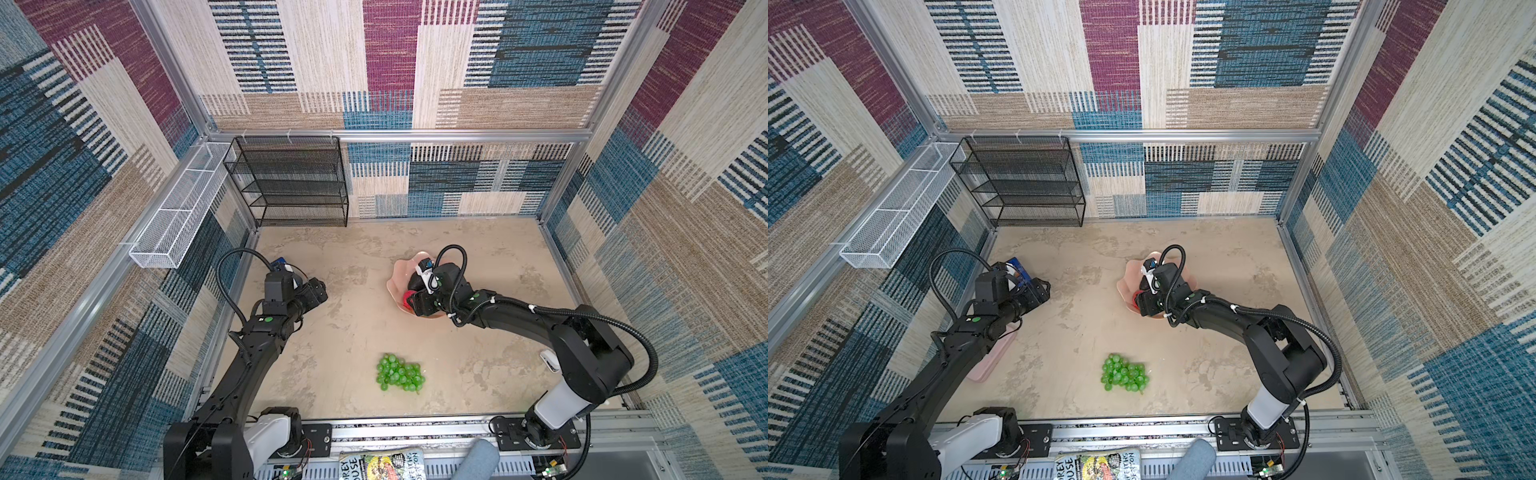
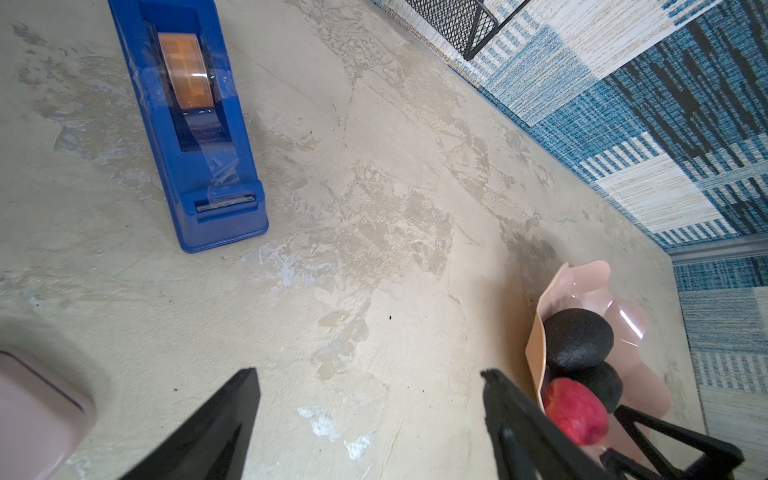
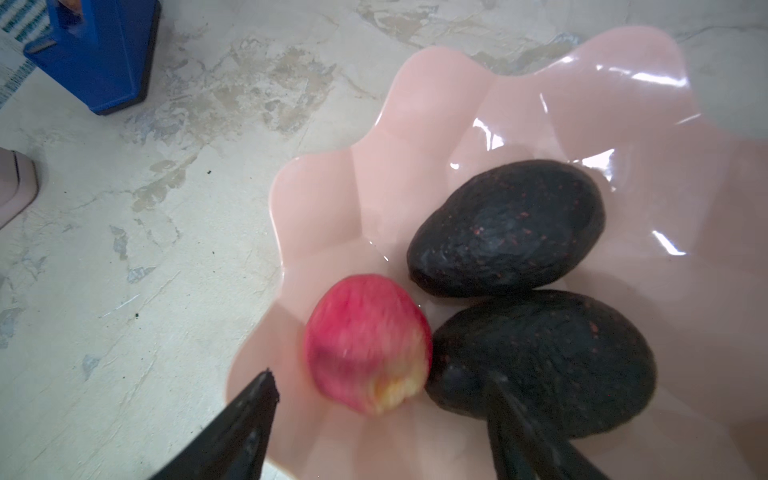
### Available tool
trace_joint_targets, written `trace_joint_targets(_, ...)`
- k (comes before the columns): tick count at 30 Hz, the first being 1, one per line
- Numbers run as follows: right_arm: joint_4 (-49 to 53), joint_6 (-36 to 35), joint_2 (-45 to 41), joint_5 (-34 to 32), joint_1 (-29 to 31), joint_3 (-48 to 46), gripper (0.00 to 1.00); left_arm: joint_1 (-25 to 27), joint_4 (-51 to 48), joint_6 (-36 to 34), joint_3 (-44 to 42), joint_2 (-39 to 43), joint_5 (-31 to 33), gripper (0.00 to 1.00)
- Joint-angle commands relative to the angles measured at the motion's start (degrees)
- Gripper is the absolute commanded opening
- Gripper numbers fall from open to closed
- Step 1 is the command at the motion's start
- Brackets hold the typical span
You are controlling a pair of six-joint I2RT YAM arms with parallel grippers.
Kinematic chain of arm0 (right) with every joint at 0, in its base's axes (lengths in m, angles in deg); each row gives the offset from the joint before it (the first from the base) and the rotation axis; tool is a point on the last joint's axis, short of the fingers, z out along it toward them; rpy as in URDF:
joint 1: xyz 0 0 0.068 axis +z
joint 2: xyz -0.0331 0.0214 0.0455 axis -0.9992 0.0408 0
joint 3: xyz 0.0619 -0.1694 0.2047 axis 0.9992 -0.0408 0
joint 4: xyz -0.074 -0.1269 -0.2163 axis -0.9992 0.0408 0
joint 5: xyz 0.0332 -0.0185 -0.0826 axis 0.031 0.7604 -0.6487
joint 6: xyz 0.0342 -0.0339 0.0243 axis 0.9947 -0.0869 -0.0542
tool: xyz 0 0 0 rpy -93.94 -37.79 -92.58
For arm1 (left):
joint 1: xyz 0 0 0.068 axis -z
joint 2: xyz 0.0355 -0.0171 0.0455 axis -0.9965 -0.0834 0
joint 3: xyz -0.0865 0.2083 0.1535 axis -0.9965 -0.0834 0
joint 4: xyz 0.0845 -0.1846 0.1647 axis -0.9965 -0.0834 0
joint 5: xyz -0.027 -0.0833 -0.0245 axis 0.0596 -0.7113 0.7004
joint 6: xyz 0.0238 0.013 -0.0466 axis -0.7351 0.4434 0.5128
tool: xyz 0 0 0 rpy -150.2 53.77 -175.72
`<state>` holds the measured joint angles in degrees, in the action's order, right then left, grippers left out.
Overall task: Place and organize the fake fruits in the fruit bowl
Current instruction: 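Carry the red apple with the right gripper into the bowl and release, then reach the right gripper back and grasp the green grapes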
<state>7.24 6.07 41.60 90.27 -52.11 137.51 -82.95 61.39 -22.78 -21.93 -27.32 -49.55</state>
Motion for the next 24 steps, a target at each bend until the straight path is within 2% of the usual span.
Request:
trace_joint_targets(1, -0.7, -0.71, -3.07, -1.49, 0.01, -0.39, 0.81, -0.06, 2.04, -0.66, 0.24, 0.27, -0.59, 0.88)
trace_joint_targets(4, -1.33, -1.89, -8.45, 3.2, 0.09, -3.54, 0.82, -0.06, 2.02, -0.66, 0.25, 0.71, -0.6, 0.87)
trace_joint_targets(7, -5.61, -5.5, -15.07, 12.22, 1.94, -10.19, 0.88, -0.06, 2.52, -0.56, 0.07, 0.87, -0.51, 0.88)
trace_joint_targets(9, -9.39, -6.53, -19.58, 12.38, 5.92, -15.43, 0.97, -0.06, 3.09, -0.34, -0.1, 0.77, -0.59, 0.87)
trace_joint_targets(11, -11.36, -6.4, -21.98, 12.7, 9.35, -19.0, 1.0, -0.06, 3.18, -0.24, 0.05, 0.57, -0.89, 0.88)
trace_joint_targets(18, -19.59, -3.81, -24.08, 12.31, 17.93, -28.47, 1.0, -0.04, 3.81, -0.12, 0.03, 0.29, -1.73, 0.88)
trace_joint_targets(24, -22.65, -4.2, -19.72, 13.98, 22.0, -29.06, 1.0, -0.15, 3.97, -0.1, -0.36, 0.54, -2.25, 0.88)
